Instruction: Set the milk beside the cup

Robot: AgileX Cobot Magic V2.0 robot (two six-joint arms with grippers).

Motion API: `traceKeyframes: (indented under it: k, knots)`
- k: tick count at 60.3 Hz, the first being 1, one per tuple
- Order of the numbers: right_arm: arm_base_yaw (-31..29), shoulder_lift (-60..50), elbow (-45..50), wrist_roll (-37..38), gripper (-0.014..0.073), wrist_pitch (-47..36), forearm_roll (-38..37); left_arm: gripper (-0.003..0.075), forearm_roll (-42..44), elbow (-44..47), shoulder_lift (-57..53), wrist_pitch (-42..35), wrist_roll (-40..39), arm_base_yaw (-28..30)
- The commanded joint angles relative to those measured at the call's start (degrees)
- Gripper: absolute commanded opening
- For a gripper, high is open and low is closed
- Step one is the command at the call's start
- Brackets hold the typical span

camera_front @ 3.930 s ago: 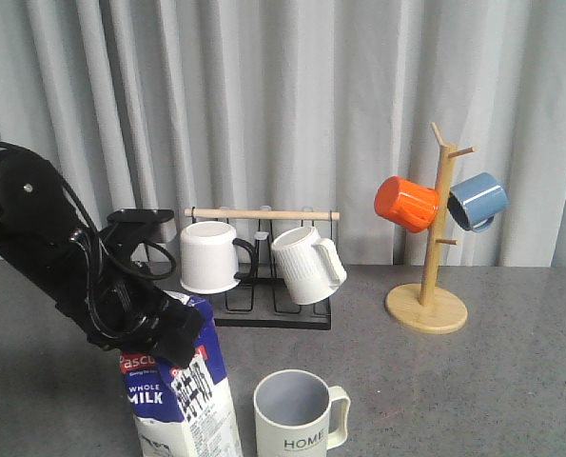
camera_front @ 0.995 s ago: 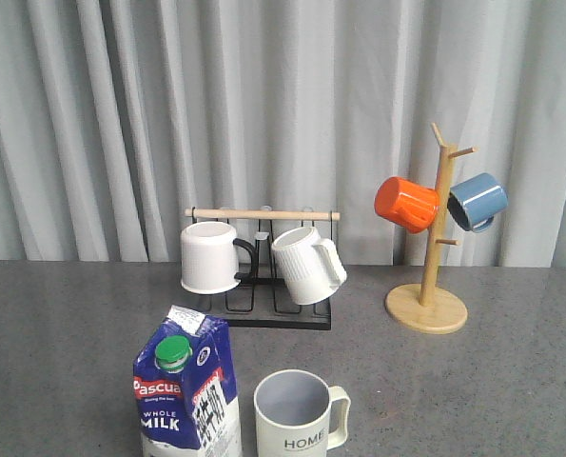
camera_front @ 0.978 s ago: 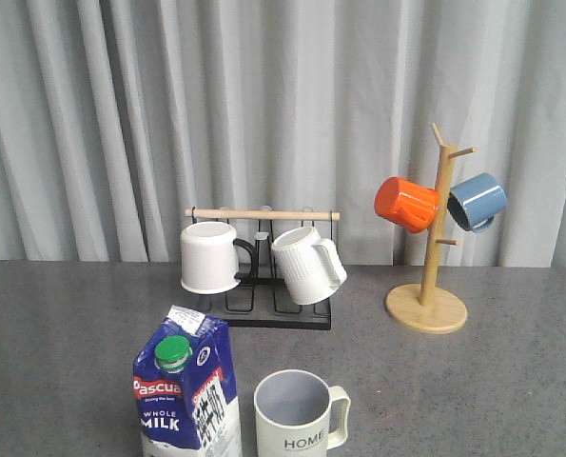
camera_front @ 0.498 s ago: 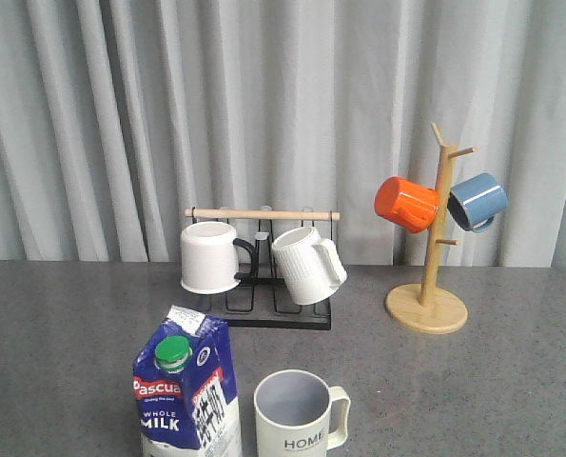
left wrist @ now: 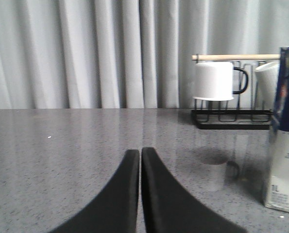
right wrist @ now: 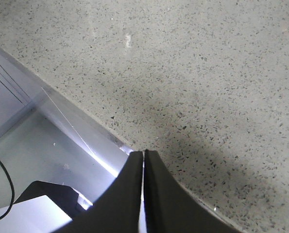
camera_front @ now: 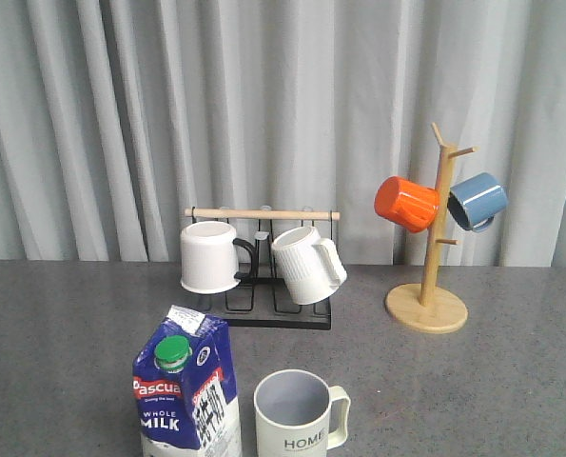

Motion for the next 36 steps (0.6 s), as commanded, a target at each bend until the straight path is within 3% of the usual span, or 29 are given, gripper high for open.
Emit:
traceKeyframes:
  k: [1,36]
  knots:
    - [-0.26,0.08,-1.61,-0.04,-0.0005,-2.26,0.88,-0.0007,-0.05,1.21,-0.84,-3.05,-0.54,0.17]
    - [-0.26,0.08,-1.61,-0.15,-0.0005,-2.26,0.88,-0.0007,-0.05,1.21,-0.78,-2.71,-0.54,0.17]
